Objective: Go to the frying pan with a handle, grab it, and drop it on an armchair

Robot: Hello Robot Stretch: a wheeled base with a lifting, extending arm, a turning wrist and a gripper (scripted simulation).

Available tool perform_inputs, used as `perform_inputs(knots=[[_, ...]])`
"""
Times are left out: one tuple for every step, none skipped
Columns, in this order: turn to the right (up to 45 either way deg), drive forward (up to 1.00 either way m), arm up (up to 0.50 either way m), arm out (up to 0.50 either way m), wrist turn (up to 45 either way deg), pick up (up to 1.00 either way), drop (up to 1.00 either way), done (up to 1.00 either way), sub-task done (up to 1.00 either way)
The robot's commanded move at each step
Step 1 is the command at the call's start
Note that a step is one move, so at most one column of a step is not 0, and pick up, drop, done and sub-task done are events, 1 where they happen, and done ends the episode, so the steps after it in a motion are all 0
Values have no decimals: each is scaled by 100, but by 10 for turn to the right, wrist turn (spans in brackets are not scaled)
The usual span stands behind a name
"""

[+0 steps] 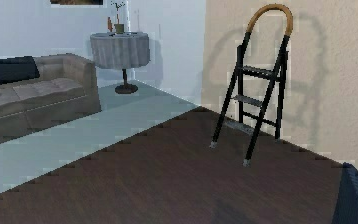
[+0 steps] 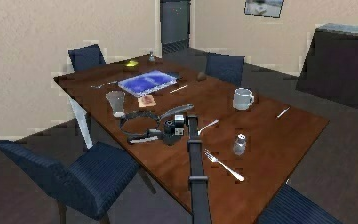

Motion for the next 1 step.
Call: perform_inputs(knots=[[0,0,10,0,0,0,0,0,0]])
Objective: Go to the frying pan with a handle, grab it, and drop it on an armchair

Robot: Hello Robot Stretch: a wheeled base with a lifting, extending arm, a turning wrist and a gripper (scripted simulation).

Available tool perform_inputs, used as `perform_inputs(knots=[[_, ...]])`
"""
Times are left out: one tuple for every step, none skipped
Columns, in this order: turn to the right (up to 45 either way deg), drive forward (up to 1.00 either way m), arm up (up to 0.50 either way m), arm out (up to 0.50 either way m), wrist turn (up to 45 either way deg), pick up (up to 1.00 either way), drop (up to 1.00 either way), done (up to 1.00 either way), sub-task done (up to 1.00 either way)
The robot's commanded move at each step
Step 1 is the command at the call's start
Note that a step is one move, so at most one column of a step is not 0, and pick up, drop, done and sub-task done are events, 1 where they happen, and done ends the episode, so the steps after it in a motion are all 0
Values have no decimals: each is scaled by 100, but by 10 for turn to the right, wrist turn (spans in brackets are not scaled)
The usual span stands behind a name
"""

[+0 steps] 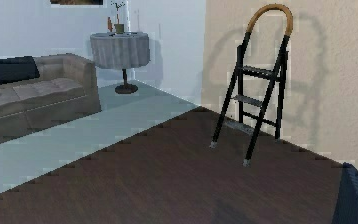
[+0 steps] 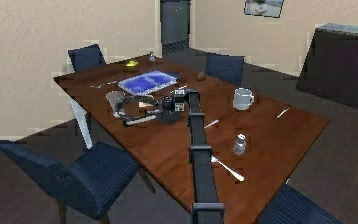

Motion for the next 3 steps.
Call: perform_inputs(knots=[[0,0,18,0,0,0,0,0,0],[0,0,0,0,-450,0,0,0,0],[0,0,0,0,-360,0,0,0,0]])
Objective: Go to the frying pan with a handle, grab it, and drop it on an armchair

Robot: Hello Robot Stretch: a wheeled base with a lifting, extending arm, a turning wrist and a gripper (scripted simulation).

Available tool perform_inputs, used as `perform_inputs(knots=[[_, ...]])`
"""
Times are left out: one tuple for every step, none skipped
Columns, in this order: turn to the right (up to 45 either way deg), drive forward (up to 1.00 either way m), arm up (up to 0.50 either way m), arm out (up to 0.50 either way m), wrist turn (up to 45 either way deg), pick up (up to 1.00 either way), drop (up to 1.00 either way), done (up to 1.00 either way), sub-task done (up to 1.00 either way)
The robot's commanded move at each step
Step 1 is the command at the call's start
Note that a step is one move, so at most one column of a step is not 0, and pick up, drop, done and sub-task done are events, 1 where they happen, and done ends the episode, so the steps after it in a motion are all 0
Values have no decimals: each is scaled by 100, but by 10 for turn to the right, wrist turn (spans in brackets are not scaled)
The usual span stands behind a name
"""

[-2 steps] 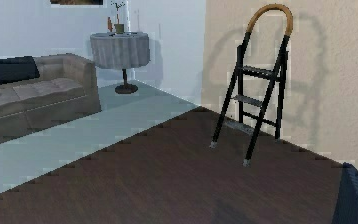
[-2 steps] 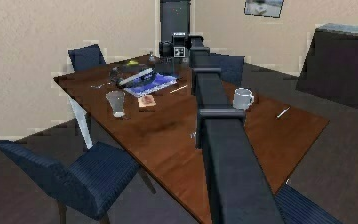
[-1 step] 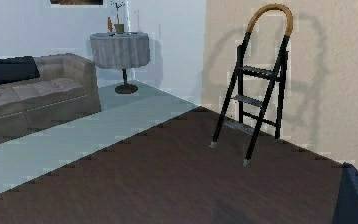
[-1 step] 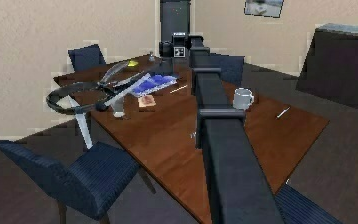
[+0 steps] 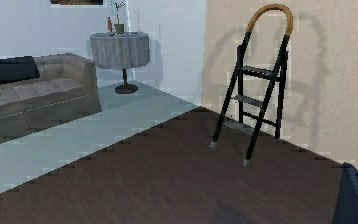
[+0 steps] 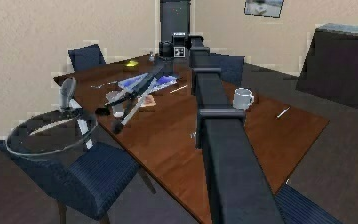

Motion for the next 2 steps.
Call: perform_inputs(knots=[[0,0,0,-48,0,0,0,0,0],[-450,0,0,0,0,0,0,0,0]])
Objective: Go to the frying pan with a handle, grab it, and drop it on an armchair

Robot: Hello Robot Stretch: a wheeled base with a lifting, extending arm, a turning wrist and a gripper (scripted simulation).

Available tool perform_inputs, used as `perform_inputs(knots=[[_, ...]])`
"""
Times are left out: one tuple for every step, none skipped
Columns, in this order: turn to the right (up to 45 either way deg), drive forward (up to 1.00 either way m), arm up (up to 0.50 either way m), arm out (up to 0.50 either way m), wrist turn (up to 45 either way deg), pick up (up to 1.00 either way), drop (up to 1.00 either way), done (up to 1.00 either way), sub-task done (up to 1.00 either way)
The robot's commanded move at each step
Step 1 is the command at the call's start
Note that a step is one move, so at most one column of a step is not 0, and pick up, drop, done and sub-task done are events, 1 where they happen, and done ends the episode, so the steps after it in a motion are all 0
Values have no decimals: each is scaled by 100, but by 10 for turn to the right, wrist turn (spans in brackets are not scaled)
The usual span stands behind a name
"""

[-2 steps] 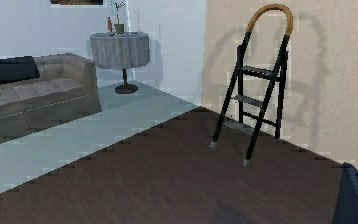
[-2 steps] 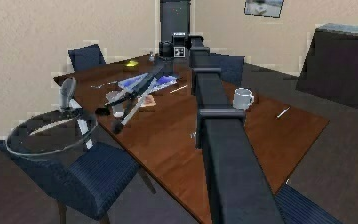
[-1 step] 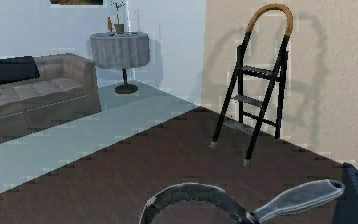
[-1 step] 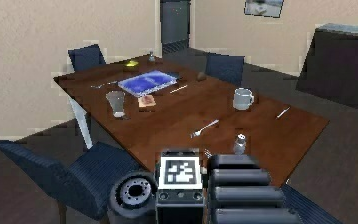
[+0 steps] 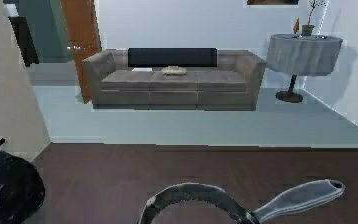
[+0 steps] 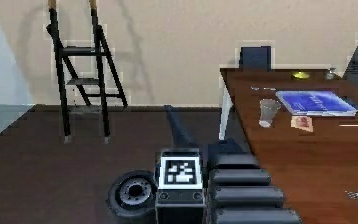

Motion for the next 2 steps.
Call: perform_inputs(knots=[[-120,0,0,0,0,0,0,0,0],[0,5,0,0,0,0,0,0,0]])
